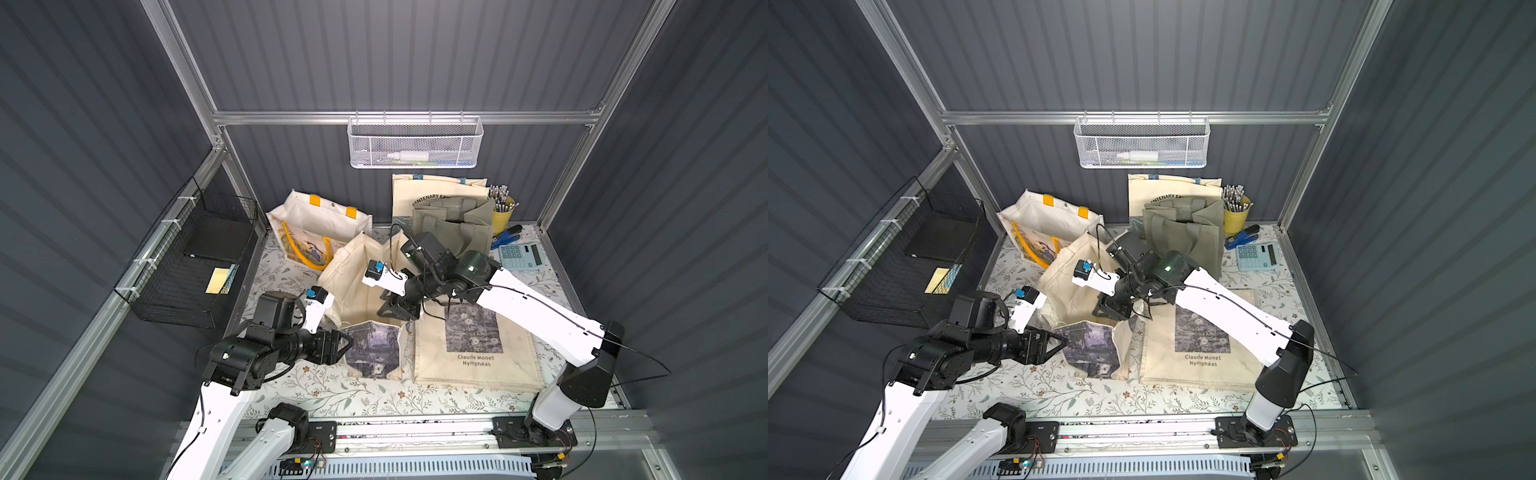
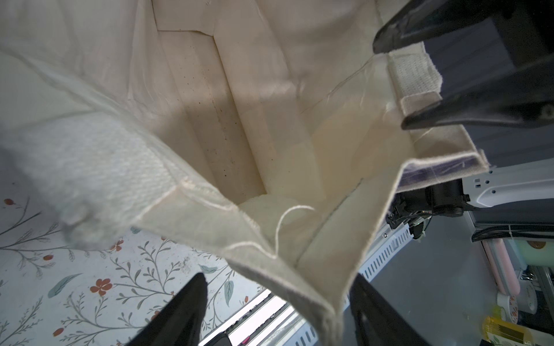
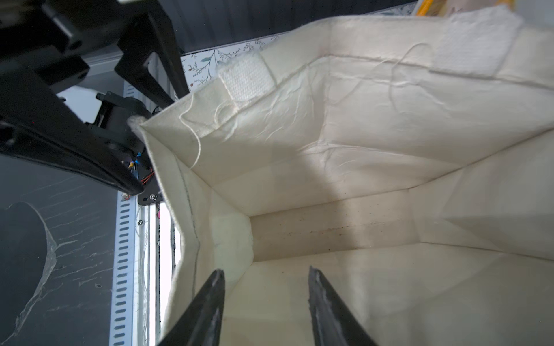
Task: Put away the canvas bag
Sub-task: Press the canvas bag at the center of the board.
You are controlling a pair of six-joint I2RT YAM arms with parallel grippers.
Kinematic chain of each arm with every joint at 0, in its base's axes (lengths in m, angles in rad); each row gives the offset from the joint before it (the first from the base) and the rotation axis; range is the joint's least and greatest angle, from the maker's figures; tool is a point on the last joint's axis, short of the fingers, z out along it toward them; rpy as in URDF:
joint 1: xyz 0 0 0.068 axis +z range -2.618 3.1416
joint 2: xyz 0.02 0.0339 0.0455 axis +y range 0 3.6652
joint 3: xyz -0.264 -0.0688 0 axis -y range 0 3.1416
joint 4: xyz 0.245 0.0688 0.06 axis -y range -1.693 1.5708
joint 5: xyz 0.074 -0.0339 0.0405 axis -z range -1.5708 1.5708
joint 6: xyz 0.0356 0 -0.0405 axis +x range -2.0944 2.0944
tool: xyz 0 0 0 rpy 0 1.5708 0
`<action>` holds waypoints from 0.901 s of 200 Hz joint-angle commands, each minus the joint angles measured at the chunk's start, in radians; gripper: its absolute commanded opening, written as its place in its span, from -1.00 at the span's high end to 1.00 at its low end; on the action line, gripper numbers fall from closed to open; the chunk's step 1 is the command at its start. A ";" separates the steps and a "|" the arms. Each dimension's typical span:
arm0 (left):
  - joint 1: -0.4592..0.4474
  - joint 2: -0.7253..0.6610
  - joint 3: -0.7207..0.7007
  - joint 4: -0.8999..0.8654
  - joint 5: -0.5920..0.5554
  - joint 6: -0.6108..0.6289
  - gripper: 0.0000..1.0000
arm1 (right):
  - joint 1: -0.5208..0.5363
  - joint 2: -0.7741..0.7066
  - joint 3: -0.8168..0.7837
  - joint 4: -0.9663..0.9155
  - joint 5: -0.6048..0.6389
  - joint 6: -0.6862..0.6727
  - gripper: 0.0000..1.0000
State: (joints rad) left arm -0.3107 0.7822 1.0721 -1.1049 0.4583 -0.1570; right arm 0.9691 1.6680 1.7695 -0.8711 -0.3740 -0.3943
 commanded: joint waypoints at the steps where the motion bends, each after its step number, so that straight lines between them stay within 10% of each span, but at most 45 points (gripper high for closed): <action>1: 0.001 0.009 -0.034 0.061 0.040 0.022 -0.50 | 0.000 -0.055 -0.007 0.004 -0.060 -0.028 0.04; 69: -0.062 0.036 -0.090 0.178 0.049 0.009 -0.33 | 0.029 -0.114 -0.084 0.035 -0.129 -0.108 -0.05; 124: -0.248 0.071 -0.104 0.249 -0.050 -0.031 0.53 | 0.061 0.039 0.056 -0.110 -0.025 -0.157 0.02; 180: -0.248 0.021 -0.120 0.286 -0.119 -0.048 0.90 | 0.059 -0.062 -0.064 0.017 0.014 -0.124 -0.03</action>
State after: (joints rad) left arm -0.5560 0.8139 0.9661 -0.8635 0.3618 -0.1947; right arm 1.0275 1.6608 1.7386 -0.8852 -0.3538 -0.5167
